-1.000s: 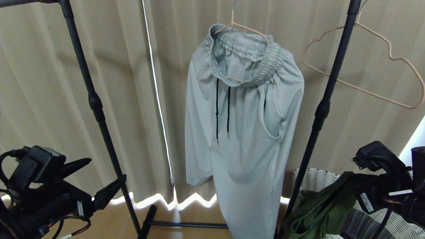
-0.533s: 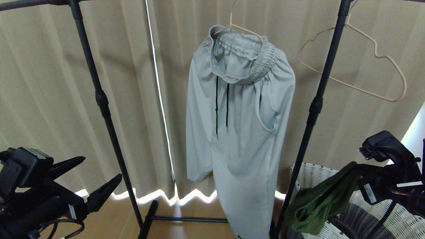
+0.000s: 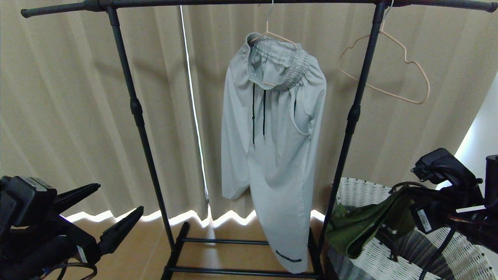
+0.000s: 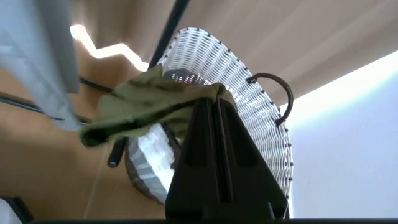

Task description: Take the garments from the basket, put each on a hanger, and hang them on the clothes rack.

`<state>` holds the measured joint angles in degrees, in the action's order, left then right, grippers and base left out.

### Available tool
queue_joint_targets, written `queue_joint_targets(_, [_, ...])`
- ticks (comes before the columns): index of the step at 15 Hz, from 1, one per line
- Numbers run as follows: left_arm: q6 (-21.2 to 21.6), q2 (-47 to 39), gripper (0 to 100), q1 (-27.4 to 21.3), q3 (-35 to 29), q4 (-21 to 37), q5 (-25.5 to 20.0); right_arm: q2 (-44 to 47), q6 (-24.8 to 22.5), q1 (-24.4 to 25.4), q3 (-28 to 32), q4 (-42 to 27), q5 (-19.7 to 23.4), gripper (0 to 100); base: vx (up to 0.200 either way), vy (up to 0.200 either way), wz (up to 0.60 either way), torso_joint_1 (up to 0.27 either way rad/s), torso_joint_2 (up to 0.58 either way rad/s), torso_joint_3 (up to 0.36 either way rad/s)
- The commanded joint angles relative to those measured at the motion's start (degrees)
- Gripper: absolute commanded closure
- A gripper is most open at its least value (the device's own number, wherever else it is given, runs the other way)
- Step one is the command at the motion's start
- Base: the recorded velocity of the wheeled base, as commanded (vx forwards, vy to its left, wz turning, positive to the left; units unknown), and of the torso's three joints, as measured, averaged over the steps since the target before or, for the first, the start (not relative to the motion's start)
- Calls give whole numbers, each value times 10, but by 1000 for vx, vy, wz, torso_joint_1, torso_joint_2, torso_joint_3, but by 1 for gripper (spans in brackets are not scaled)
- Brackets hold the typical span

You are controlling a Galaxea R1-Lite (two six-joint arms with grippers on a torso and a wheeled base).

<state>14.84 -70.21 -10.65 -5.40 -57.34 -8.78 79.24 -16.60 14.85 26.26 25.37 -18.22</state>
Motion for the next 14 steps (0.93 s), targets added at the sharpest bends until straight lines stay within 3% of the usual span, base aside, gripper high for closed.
queue_joint_targets(1, [-3, 9, 0, -45, -7, 0, -1, -5, 1, 15, 15, 1, 1, 100, 0, 0, 0, 0, 0, 0])
queue_joint_targets(4, [-2, 2, 0, -100, -26, 1, -13, -4, 2, 36, 55, 0, 35, 100, 0, 0, 0, 0, 0, 0])
queue_joint_targets(6, [4, -5, 0, -134, -75, 4, -13, -4, 6, 57, 75, 2, 57, 100, 0, 0, 0, 0, 0, 0])
queue_joint_targets(9, [12, -36, 0, -145, -82, 4, -14, -3, 41, 79, 92, 2, 73, 100, 0, 0, 0, 0, 0, 0])
queue_joint_targets(11, [61, -103, 0, -173, -109, 3, -12, 1, 83, 116, 116, 1, 77, 100, 0, 0, 0, 0, 0, 0])
queue_joint_targets(14, [69, -153, 0, -225, -144, 2, -9, 1, 105, 152, 144, 2, 77, 100, 0, 0, 0, 0, 0, 0])
